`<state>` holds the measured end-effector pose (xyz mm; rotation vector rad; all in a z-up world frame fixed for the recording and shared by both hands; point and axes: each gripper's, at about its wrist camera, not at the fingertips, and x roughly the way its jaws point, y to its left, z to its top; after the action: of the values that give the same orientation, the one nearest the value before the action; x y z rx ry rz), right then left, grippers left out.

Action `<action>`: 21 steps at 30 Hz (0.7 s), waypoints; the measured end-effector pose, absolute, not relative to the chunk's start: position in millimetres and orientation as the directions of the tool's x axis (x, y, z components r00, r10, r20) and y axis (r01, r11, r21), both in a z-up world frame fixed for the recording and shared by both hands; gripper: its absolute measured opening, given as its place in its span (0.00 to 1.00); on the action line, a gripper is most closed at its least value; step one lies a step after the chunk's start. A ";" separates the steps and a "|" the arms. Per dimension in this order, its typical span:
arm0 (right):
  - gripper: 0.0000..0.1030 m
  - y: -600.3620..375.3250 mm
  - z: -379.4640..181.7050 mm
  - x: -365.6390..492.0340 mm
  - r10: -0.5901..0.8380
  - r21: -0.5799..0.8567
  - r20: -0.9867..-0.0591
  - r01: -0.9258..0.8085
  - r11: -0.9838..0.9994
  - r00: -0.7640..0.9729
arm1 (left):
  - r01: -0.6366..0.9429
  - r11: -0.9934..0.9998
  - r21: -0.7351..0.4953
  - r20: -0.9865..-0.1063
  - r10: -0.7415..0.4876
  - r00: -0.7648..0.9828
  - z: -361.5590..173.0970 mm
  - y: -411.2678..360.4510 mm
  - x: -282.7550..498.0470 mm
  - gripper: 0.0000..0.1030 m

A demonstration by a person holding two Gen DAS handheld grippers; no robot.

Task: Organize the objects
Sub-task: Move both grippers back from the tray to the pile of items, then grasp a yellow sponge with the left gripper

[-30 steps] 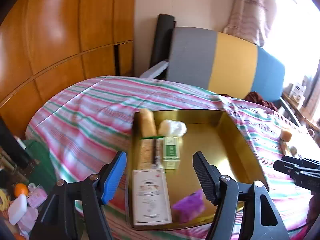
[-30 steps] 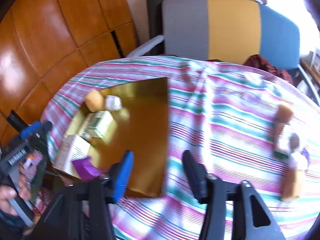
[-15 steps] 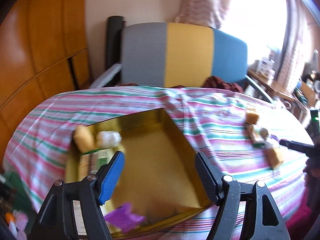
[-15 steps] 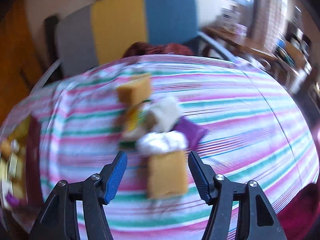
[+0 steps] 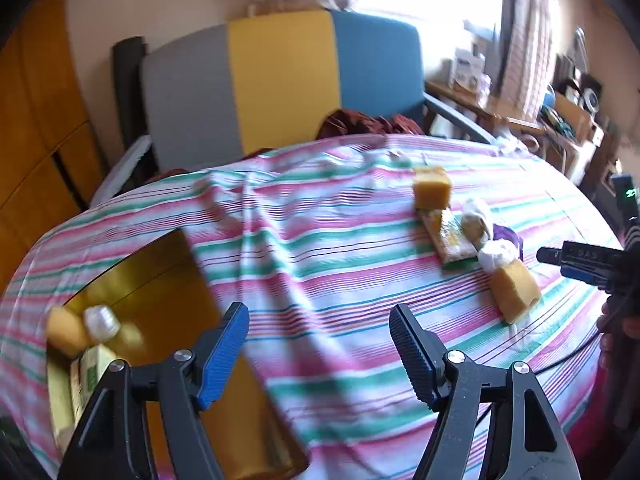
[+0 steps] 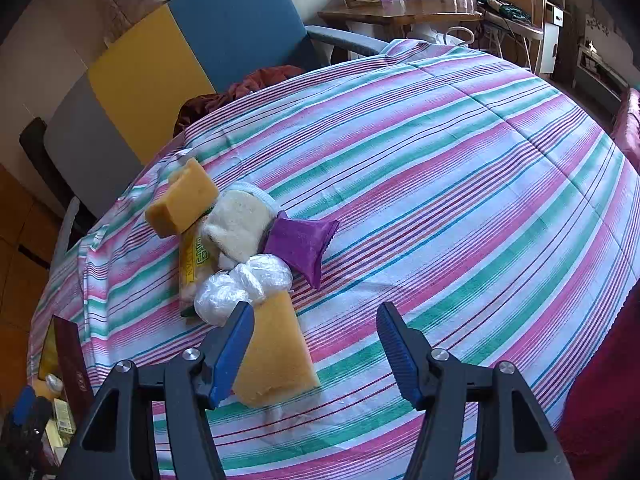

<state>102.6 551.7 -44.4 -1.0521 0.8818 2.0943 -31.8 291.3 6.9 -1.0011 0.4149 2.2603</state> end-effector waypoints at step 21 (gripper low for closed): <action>0.63 570.6 -48.3 124.2 0.075 0.528 -0.775 -0.708 -0.469 -0.627 | -0.778 -0.628 0.002 -0.778 0.488 -0.397 -13.6 479.5 -109.3 0.84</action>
<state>124.2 570.6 -48.3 -0.9563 1.2255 2.1276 -109.3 479.5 -13.6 -0.9877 0.4748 2.0717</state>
